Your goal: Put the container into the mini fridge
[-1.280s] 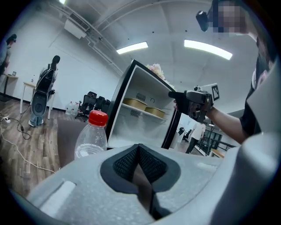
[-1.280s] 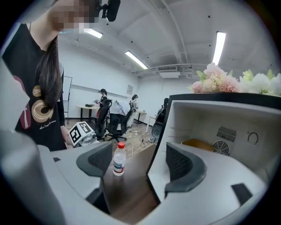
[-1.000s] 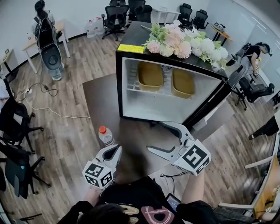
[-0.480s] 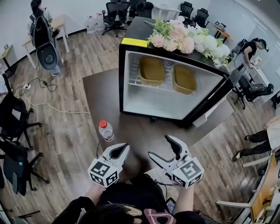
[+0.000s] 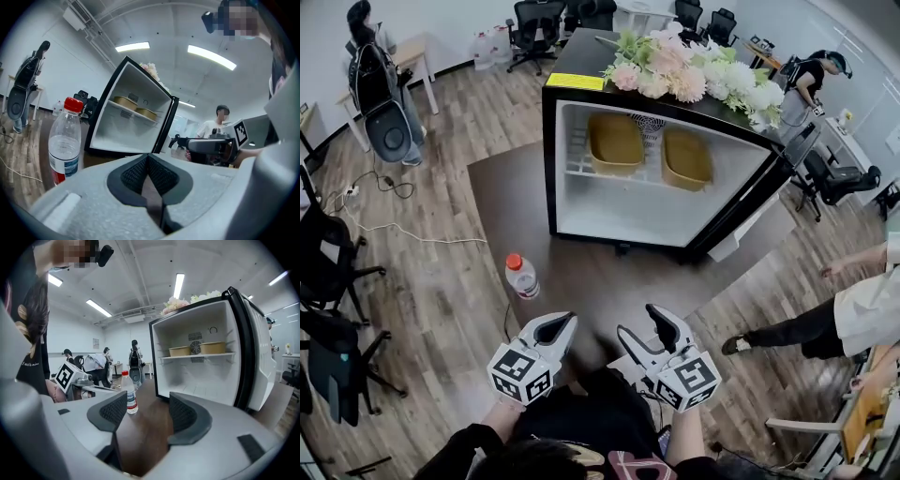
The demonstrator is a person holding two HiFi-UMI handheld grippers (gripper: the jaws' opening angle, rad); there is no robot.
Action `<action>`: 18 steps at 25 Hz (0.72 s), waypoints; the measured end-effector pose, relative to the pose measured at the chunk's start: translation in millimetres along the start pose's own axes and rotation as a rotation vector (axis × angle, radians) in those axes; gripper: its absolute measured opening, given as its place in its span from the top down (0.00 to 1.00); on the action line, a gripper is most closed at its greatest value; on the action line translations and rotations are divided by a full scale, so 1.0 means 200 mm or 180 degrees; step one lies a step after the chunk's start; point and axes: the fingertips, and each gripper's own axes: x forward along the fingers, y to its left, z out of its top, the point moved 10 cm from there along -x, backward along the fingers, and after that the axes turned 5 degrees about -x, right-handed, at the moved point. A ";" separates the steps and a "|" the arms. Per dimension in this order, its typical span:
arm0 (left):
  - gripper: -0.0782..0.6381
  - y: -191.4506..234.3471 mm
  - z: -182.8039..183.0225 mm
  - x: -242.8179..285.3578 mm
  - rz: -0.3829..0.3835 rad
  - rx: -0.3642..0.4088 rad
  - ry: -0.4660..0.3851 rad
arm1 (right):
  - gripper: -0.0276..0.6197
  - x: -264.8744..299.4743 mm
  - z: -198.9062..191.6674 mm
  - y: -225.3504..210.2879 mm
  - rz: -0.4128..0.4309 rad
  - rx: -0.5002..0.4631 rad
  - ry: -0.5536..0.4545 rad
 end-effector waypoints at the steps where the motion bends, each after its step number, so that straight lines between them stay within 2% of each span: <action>1: 0.88 -0.01 -0.01 0.00 -0.0033 -0.0004 0.0018 | 0.53 0.01 -0.03 0.02 0.0004 0.0023 0.0014; 3: 0.88 -0.02 -0.02 0.01 -0.0078 -0.0004 0.0041 | 0.60 0.05 -0.09 0.06 -0.0026 0.0131 0.0031; 6: 0.88 -0.03 -0.04 0.02 -0.0096 -0.0030 0.0049 | 0.63 0.08 -0.18 0.12 -0.0110 0.0330 0.0051; 10: 0.88 -0.01 -0.07 -0.01 -0.0047 -0.0021 0.0092 | 0.67 0.09 -0.27 0.17 -0.0185 0.0234 0.0242; 14: 0.88 0.01 -0.11 -0.01 -0.0022 0.0054 0.0226 | 0.74 0.08 -0.31 0.14 -0.0348 0.0458 0.0166; 18: 0.88 0.00 -0.15 0.00 -0.0061 -0.0041 0.0310 | 0.78 0.08 -0.32 0.11 -0.0514 0.0259 0.0341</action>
